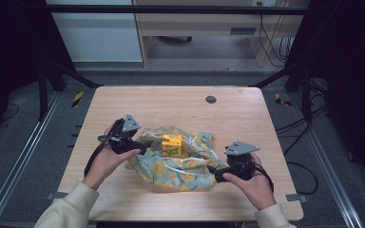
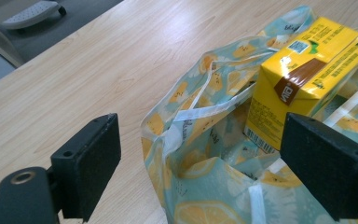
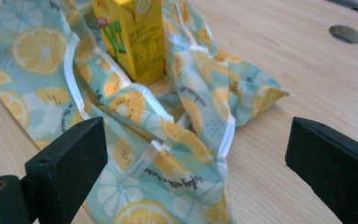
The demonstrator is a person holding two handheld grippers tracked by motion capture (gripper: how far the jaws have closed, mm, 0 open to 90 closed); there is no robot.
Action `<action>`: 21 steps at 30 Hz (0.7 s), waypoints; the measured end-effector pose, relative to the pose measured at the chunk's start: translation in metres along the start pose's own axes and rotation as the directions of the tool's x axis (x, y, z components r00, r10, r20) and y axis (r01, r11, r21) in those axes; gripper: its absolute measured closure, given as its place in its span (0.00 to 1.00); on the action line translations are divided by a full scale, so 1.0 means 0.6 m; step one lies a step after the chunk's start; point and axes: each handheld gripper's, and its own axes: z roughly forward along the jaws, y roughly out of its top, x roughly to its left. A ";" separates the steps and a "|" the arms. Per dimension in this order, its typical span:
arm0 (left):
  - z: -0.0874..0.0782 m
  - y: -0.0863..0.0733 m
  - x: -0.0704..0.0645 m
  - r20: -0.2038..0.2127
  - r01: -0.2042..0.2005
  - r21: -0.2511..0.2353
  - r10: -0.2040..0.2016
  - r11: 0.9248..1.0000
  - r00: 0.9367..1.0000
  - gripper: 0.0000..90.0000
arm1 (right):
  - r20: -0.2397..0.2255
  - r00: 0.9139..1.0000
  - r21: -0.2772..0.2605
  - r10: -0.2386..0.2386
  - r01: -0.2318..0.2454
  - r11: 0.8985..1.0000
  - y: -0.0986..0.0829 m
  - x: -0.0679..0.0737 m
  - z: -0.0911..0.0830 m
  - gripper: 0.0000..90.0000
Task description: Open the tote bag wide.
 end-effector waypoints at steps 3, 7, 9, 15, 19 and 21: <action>-0.010 -0.004 0.006 -0.003 0.004 0.016 -0.003 1.000 1.000 0.12 | 0.018 1.000 -0.008 0.003 -0.003 1.000 0.008 -0.006 -0.009 0.06; -0.026 -0.015 0.019 -0.015 0.012 0.027 -0.012 1.000 1.000 0.10 | 0.052 0.998 -0.017 0.022 -0.022 1.000 0.015 -0.017 -0.021 0.06; -0.034 -0.022 0.026 -0.017 0.025 0.020 -0.025 0.999 1.000 0.09 | 0.069 0.997 -0.019 0.031 -0.030 0.999 0.016 -0.025 -0.027 0.06; -0.053 -0.051 0.053 -0.041 0.061 0.014 -0.061 0.998 0.997 0.08 | 0.109 0.991 -0.021 0.081 -0.080 0.997 0.006 -0.054 -0.038 0.06; -0.060 -0.076 0.074 -0.057 0.093 0.020 -0.092 0.995 0.994 0.07 | 0.139 0.983 -0.010 0.120 -0.120 0.993 -0.009 -0.075 -0.041 0.06; -0.061 -0.089 0.082 -0.068 0.109 0.029 -0.106 0.994 0.992 0.07 | 0.154 0.977 -0.004 0.146 -0.147 0.989 -0.017 -0.084 -0.043 0.06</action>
